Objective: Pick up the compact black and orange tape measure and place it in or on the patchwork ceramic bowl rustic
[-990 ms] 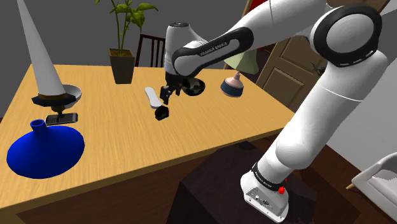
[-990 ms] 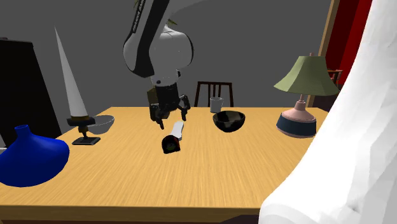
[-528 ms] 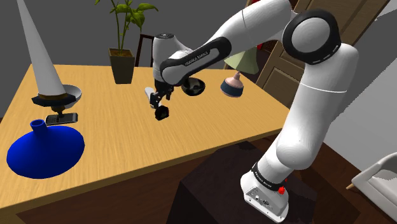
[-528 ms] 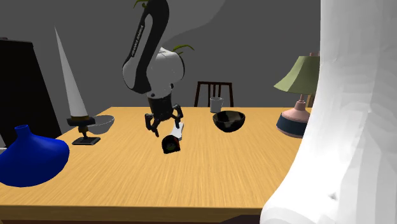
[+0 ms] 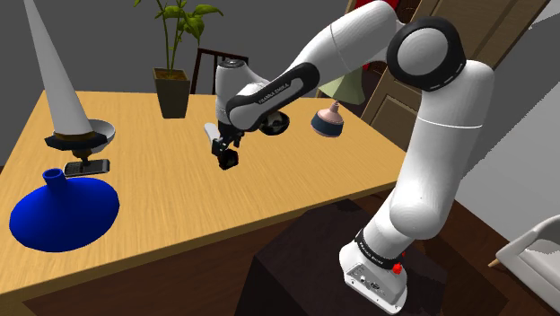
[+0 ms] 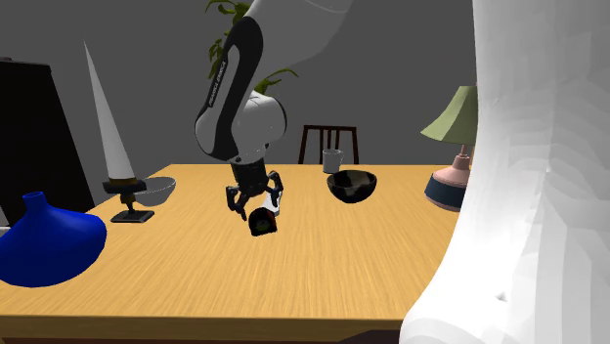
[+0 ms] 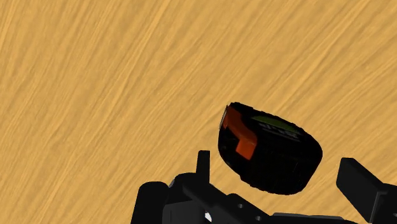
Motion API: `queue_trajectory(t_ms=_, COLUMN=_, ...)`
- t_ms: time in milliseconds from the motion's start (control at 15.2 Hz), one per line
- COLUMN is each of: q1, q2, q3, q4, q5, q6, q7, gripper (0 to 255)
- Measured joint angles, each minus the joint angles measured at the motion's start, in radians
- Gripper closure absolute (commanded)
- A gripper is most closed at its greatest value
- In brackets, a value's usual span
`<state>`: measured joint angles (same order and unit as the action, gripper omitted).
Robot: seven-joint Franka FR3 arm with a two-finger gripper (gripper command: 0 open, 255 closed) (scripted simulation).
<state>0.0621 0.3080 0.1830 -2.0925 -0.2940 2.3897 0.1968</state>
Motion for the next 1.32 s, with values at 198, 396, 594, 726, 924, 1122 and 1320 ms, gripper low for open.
queue_trajectory(t_ms=198, q1=0.000, q2=0.001, q3=0.000, q4=0.000, q5=-0.001, q6=0.001, q7=0.000, gripper=0)
queue_trajectory(t_ms=396, q1=0.001, q2=0.000, q3=0.001, q4=0.002, q5=0.000, q6=0.002, q7=0.001, gripper=255)
queue_trajectory(t_ms=594, q1=0.000, q2=-0.012, q3=0.000, q4=0.010, q5=-0.001, q6=0.005, q7=0.001, gripper=255)
queue_trajectory(t_ms=726, q1=0.000, q2=-0.005, q3=0.001, q4=0.005, q5=0.000, q6=0.003, q7=0.000, gripper=255)
queue_trajectory(t_ms=924, q1=-0.001, q2=-0.002, q3=0.000, q4=0.001, q5=0.001, q6=0.000, q7=-0.003, gripper=255)
queue_trajectory(t_ms=1122, q1=-0.018, q2=-0.014, q3=0.009, q4=-0.010, q5=0.024, q6=-0.006, q7=-0.037, gripper=0)
queue_trajectory(t_ms=1320, q1=-0.100, q2=-0.077, q3=0.046, q4=-0.070, q5=0.156, q6=-0.043, q7=-0.249, gripper=0)
